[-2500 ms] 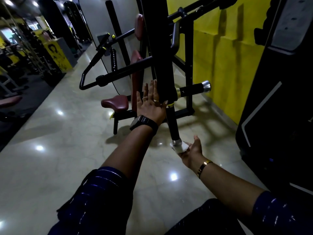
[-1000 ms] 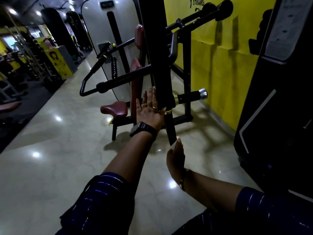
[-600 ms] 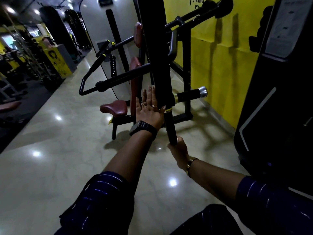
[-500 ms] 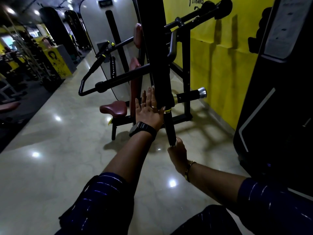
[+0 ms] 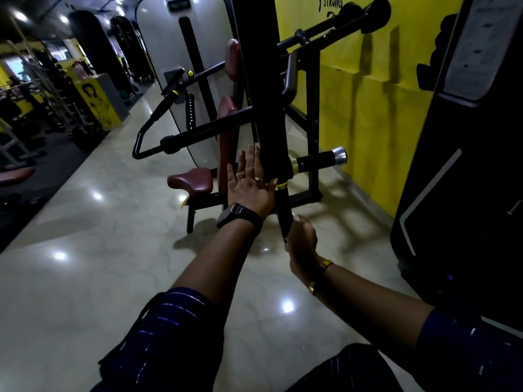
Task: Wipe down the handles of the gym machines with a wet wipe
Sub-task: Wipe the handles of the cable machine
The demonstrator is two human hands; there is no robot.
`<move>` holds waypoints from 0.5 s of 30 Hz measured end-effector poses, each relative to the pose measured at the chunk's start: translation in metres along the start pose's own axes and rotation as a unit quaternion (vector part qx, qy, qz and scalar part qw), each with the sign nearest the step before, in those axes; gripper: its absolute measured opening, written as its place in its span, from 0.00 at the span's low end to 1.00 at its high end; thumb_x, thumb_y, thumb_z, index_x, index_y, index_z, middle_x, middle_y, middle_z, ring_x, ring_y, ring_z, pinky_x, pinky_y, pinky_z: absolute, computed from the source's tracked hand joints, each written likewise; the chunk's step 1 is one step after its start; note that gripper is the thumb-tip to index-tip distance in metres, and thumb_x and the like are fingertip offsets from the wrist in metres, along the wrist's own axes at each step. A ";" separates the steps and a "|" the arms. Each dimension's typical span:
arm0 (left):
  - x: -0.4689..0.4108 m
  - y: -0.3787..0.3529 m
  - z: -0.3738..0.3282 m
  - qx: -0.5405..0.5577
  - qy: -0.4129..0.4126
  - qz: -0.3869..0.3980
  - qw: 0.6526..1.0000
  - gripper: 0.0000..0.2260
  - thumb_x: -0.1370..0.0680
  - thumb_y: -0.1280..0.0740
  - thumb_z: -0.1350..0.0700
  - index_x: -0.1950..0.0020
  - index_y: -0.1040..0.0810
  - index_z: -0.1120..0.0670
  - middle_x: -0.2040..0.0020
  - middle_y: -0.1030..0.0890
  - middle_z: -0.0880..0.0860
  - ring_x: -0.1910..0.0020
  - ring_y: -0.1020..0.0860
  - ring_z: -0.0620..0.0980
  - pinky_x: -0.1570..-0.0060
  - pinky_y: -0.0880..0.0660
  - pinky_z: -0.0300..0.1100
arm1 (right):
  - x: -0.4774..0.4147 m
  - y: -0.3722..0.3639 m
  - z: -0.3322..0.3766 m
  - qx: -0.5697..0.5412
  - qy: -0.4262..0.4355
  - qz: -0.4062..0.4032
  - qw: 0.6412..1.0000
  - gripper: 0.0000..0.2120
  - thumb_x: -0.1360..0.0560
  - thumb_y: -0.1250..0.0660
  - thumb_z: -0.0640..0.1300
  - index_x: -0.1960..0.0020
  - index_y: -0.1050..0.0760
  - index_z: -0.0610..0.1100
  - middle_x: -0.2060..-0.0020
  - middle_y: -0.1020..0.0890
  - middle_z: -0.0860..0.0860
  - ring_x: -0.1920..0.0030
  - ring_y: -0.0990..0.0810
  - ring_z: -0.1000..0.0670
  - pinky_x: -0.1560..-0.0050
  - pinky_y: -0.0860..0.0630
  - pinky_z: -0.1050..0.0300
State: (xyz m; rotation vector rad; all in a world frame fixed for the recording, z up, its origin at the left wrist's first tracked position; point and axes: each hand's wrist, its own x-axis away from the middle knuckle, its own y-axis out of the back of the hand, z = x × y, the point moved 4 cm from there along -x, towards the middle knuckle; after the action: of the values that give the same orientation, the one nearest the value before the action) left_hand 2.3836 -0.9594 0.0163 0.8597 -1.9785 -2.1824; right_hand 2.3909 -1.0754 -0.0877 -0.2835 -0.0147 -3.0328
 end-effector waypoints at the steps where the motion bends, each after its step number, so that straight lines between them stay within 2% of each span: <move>1: 0.000 0.000 0.000 0.002 0.000 -0.002 1.000 0.32 0.18 0.57 0.40 0.25 0.70 0.54 0.21 0.66 0.52 0.22 0.65 0.52 0.25 0.64 0.54 | 0.005 -0.001 0.004 0.031 0.022 -0.009 0.999 0.16 0.17 0.47 0.43 0.38 0.24 0.39 0.46 0.20 0.42 0.43 0.23 0.41 0.53 0.33 0.62; 3: 0.000 -0.001 0.001 0.002 -0.002 -0.004 1.000 0.32 0.20 0.61 0.38 0.25 0.71 0.54 0.21 0.66 0.52 0.22 0.65 0.52 0.25 0.65 0.54 | 0.013 -0.005 0.010 0.079 0.059 -0.012 0.995 0.17 0.17 0.49 0.38 0.31 0.30 0.37 0.37 0.24 0.40 0.36 0.26 0.42 0.50 0.37 0.65; 4: 0.000 -0.001 0.001 0.002 -0.002 -0.005 1.000 0.32 0.22 0.64 0.37 0.26 0.71 0.54 0.21 0.66 0.52 0.22 0.65 0.52 0.25 0.65 0.54 | 0.012 -0.006 0.012 0.078 0.062 -0.014 0.995 0.18 0.17 0.49 0.38 0.30 0.32 0.37 0.36 0.24 0.40 0.35 0.27 0.42 0.49 0.37 0.65; 6: -0.001 -0.001 0.002 0.004 -0.002 -0.006 1.000 0.32 0.25 0.67 0.37 0.27 0.72 0.53 0.21 0.66 0.52 0.22 0.65 0.52 0.25 0.64 0.53 | 0.006 -0.010 0.019 0.045 0.043 -0.002 0.998 0.17 0.17 0.48 0.40 0.31 0.31 0.37 0.40 0.23 0.40 0.35 0.27 0.40 0.47 0.35 0.62; 8: -0.001 -0.002 0.002 0.004 0.002 -0.004 1.000 0.32 0.23 0.63 0.38 0.27 0.72 0.53 0.21 0.66 0.52 0.22 0.65 0.52 0.25 0.63 0.54 | -0.001 -0.013 0.024 0.010 0.028 0.037 0.999 0.18 0.18 0.45 0.43 0.30 0.32 0.38 0.41 0.24 0.41 0.35 0.27 0.40 0.46 0.33 0.58; 10: -0.001 -0.001 0.001 -0.003 0.003 -0.002 1.000 0.32 0.19 0.58 0.39 0.25 0.70 0.54 0.21 0.66 0.52 0.23 0.66 0.52 0.24 0.62 0.55 | 0.000 -0.013 0.028 0.028 0.043 0.046 0.998 0.20 0.19 0.41 0.45 0.30 0.33 0.40 0.38 0.24 0.42 0.37 0.27 0.42 0.48 0.34 0.61; 12: 0.000 0.000 0.000 -0.006 0.004 0.004 1.000 0.32 0.17 0.55 0.40 0.25 0.71 0.54 0.21 0.67 0.52 0.23 0.66 0.52 0.24 0.63 0.54 | 0.005 -0.009 0.028 0.060 0.102 0.017 0.993 0.23 0.20 0.44 0.48 0.29 0.33 0.38 0.36 0.25 0.41 0.36 0.26 0.42 0.50 0.35 0.66; 13: 0.000 0.001 -0.001 -0.005 0.005 0.005 1.000 0.32 0.17 0.55 0.40 0.25 0.71 0.54 0.21 0.67 0.52 0.23 0.66 0.52 0.24 0.63 0.54 | 0.007 -0.009 0.024 0.062 0.119 0.003 0.991 0.24 0.20 0.47 0.49 0.29 0.33 0.37 0.34 0.26 0.40 0.35 0.27 0.42 0.48 0.36 0.67; 15: 0.000 0.001 -0.001 -0.004 0.005 0.002 1.000 0.32 0.17 0.55 0.40 0.25 0.71 0.54 0.22 0.67 0.52 0.23 0.67 0.52 0.25 0.65 0.53 | 0.011 -0.010 0.018 0.061 0.121 -0.002 0.991 0.22 0.19 0.50 0.44 0.28 0.34 0.37 0.31 0.29 0.41 0.31 0.30 0.44 0.40 0.38 0.68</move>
State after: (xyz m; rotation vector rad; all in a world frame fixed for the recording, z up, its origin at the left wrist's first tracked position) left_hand 2.3830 -0.9604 0.0175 0.8615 -1.9630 -2.1787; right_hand 2.3822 -1.0657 -0.0677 0.0947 -0.1806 -3.0312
